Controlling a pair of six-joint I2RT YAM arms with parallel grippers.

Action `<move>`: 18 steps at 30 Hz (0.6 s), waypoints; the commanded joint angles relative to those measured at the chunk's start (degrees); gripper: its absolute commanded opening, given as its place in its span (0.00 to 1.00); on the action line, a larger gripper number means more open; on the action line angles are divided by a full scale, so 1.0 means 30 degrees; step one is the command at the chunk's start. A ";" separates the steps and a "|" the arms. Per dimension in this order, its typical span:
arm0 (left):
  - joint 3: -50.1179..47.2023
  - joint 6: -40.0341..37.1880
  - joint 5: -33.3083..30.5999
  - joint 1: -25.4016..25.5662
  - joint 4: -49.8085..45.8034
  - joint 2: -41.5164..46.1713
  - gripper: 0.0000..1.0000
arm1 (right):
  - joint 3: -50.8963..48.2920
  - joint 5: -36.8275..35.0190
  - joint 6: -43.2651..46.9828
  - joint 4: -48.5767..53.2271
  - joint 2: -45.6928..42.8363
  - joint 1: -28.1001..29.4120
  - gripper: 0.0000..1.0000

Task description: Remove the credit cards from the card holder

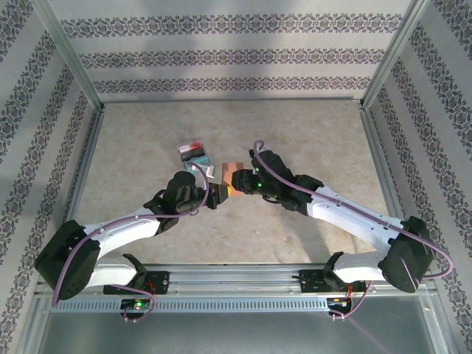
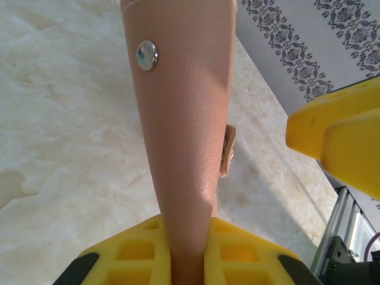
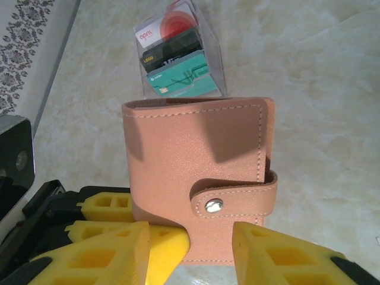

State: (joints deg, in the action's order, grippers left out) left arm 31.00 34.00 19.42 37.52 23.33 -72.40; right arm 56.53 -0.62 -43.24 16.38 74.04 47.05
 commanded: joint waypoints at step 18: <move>0.0150 0.0330 0.1291 0.0238 0.1934 0.0084 0.00 | 0.1077 -0.1398 -0.0090 0.0762 0.1565 0.0431 0.39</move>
State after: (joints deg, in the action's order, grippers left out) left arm 31.00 34.89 21.26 37.52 25.10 -72.40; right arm 58.13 -2.63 -43.29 18.26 78.13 47.79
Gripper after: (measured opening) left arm 0.147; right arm 0.394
